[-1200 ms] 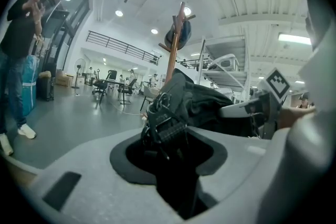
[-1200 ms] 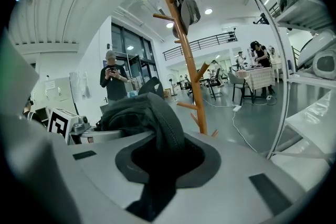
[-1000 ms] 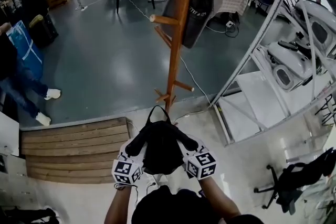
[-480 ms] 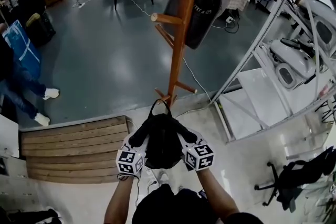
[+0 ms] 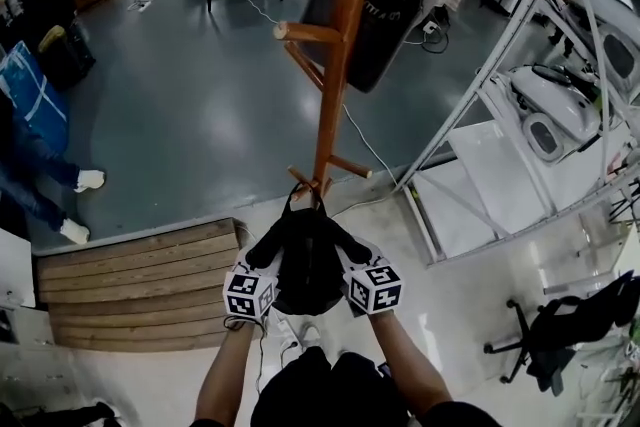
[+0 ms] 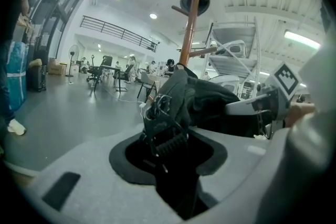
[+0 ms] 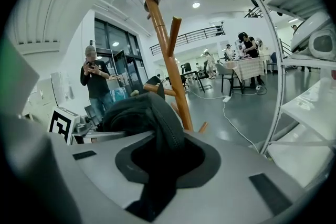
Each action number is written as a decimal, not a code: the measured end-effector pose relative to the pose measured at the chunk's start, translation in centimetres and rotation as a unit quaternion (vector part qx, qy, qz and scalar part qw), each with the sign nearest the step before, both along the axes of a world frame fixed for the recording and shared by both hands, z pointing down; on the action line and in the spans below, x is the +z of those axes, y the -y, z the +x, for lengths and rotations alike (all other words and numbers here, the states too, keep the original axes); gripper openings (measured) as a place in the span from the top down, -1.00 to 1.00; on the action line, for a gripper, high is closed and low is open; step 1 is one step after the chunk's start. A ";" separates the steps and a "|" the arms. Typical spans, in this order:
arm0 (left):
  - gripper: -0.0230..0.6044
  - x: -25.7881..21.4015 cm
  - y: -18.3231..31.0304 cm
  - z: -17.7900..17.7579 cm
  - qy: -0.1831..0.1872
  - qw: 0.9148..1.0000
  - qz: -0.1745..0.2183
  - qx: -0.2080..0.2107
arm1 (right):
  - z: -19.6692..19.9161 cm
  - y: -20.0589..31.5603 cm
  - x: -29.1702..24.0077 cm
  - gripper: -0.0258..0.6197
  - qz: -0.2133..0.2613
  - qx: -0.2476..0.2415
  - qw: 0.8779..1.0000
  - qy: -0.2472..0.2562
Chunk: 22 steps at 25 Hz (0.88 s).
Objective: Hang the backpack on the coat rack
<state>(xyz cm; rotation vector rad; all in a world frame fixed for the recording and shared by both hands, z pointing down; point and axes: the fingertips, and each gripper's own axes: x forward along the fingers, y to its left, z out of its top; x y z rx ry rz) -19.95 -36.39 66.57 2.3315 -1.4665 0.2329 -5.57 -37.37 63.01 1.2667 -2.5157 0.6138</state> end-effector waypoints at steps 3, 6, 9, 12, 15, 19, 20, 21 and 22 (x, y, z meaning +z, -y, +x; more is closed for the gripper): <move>0.44 0.7 0.8 0.3 0.001 1.000 -0.008 0.005 | 0.3 0.6 0.7 0.71 -0.006 0.006 1.000 0.000; 0.44 1.5 1.5 0.6 0.002 1.000 -0.017 0.008 | 0.5 1.1 1.3 0.71 -0.011 0.011 1.000 -0.002; 0.44 2.2 2.3 0.9 0.001 1.000 -0.024 0.012 | 0.8 1.8 1.8 0.71 -0.012 0.015 1.000 -0.004; 0.44 3.0 3.0 1.1 0.004 0.999 -0.030 0.016 | 0.9 2.4 2.6 0.71 -0.015 0.017 1.000 -0.006; 0.44 4.0 3.6 1.2 0.006 0.999 -0.041 0.017 | 0.9 2.8 3.3 0.71 -0.019 0.018 1.000 -0.009; 0.43 5.2 4.4 1.1 0.007 0.998 -0.056 0.013 | 0.7 3.5 4.4 0.71 -0.024 0.018 0.999 -0.014; 0.43 5.5 4.6 1.1 0.008 0.998 -0.059 0.012 | 0.6 3.6 4.6 0.71 -0.026 0.018 0.999 -0.014; 0.43 5.8 4.7 1.1 0.008 0.998 -0.061 0.012 | 0.6 3.8 4.9 0.71 -0.028 0.019 0.999 -0.013; 0.43 6.0 4.9 1.2 0.009 0.998 -0.063 0.013 | 0.7 3.9 5.2 0.71 -0.030 0.020 0.999 -0.013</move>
